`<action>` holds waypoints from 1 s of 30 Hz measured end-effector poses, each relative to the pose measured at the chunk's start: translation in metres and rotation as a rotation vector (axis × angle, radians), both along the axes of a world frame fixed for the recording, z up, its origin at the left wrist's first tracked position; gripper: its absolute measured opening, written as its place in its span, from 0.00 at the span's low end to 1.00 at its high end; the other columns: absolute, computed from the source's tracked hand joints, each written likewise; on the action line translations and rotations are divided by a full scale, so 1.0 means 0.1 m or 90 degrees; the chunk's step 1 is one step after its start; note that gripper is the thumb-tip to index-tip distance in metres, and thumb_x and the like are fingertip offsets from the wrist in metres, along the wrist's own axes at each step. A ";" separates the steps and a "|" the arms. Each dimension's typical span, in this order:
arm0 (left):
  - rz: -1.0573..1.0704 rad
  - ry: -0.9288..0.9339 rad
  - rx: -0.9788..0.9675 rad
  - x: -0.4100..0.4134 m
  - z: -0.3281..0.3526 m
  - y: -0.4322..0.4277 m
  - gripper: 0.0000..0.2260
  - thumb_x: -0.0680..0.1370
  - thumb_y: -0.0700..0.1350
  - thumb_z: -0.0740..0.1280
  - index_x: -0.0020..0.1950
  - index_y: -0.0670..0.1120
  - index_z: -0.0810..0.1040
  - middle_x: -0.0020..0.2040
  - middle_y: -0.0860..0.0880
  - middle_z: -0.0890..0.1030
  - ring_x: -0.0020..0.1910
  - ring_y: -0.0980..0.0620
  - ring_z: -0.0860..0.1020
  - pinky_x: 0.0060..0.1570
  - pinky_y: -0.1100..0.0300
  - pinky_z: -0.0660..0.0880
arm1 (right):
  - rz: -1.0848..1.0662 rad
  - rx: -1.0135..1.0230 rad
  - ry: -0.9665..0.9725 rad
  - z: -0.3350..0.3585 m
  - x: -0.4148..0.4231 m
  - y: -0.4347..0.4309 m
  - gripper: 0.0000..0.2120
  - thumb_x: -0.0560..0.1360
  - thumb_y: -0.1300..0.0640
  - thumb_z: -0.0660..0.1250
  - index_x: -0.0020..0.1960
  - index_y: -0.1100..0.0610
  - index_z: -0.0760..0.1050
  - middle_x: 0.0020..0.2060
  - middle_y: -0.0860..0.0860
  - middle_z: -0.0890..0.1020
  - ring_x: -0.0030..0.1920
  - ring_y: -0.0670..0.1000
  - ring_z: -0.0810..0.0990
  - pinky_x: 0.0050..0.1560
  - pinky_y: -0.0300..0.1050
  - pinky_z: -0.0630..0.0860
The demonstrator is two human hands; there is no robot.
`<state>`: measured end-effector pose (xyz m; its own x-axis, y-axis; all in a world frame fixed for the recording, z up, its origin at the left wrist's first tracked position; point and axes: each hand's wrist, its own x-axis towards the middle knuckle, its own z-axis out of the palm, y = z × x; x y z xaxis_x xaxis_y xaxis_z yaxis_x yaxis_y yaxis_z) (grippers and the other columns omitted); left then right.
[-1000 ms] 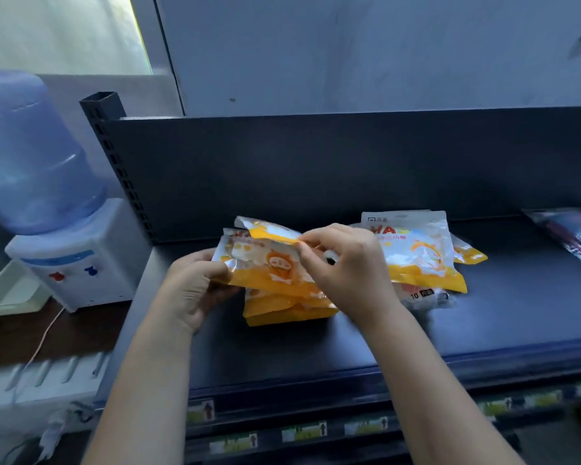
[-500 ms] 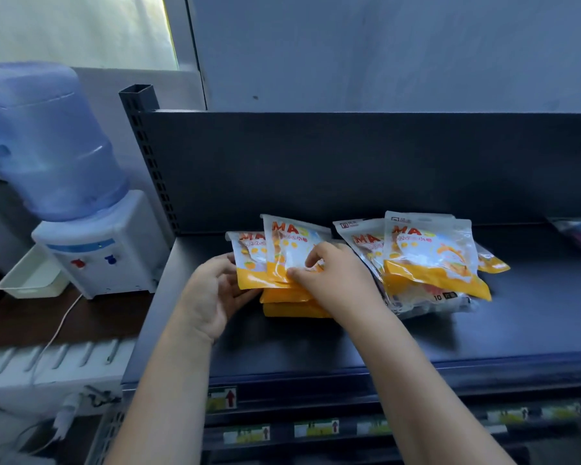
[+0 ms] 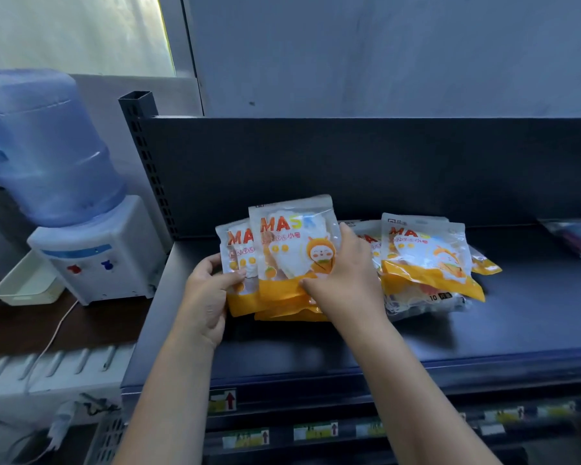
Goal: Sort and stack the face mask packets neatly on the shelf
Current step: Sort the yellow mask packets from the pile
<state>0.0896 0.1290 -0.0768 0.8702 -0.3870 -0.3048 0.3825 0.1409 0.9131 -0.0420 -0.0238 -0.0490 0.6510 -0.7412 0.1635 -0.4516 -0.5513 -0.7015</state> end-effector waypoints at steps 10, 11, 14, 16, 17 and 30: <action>0.020 -0.072 -0.053 -0.08 0.14 -0.02 0.17 0.78 0.31 0.68 0.65 0.43 0.76 0.55 0.41 0.87 0.53 0.42 0.86 0.48 0.46 0.83 | -0.061 0.322 -0.282 0.01 -0.15 -0.18 0.17 0.74 0.64 0.77 0.58 0.49 0.80 0.46 0.45 0.86 0.46 0.45 0.87 0.39 0.39 0.84; 0.020 -0.082 -0.060 -0.10 0.16 -0.02 0.16 0.78 0.31 0.68 0.64 0.43 0.76 0.54 0.41 0.87 0.52 0.42 0.86 0.47 0.47 0.83 | -0.060 0.381 -0.290 0.03 -0.17 -0.22 0.11 0.75 0.64 0.76 0.54 0.52 0.83 0.46 0.50 0.88 0.46 0.50 0.89 0.40 0.48 0.86; 0.018 -0.105 -0.071 -0.17 0.26 -0.06 0.15 0.78 0.32 0.70 0.63 0.43 0.77 0.53 0.42 0.87 0.52 0.43 0.87 0.50 0.45 0.82 | -0.054 0.476 -0.333 0.10 -0.25 -0.30 0.04 0.79 0.64 0.73 0.52 0.58 0.84 0.45 0.56 0.89 0.44 0.56 0.90 0.38 0.51 0.86; 0.019 -0.121 -0.077 -0.21 0.31 -0.10 0.15 0.78 0.32 0.69 0.63 0.43 0.77 0.54 0.42 0.87 0.53 0.43 0.86 0.52 0.45 0.82 | -0.057 0.506 -0.367 0.15 -0.34 -0.37 0.04 0.81 0.63 0.70 0.54 0.59 0.82 0.46 0.57 0.89 0.44 0.55 0.89 0.35 0.49 0.85; 0.019 -0.130 -0.076 -0.24 0.34 -0.13 0.16 0.78 0.32 0.69 0.64 0.42 0.76 0.54 0.42 0.87 0.54 0.43 0.86 0.53 0.45 0.82 | -0.062 0.529 -0.389 0.17 -0.38 -0.40 0.04 0.81 0.63 0.69 0.55 0.59 0.81 0.47 0.58 0.88 0.45 0.56 0.89 0.35 0.50 0.86; -0.058 -0.104 -0.105 -0.74 0.56 -0.91 0.17 0.81 0.30 0.61 0.67 0.41 0.78 0.55 0.38 0.86 0.54 0.38 0.86 0.51 0.41 0.83 | -0.120 0.506 -0.462 0.35 -1.19 -1.28 0.12 0.87 0.61 0.59 0.58 0.55 0.81 0.47 0.54 0.89 0.45 0.54 0.90 0.38 0.50 0.85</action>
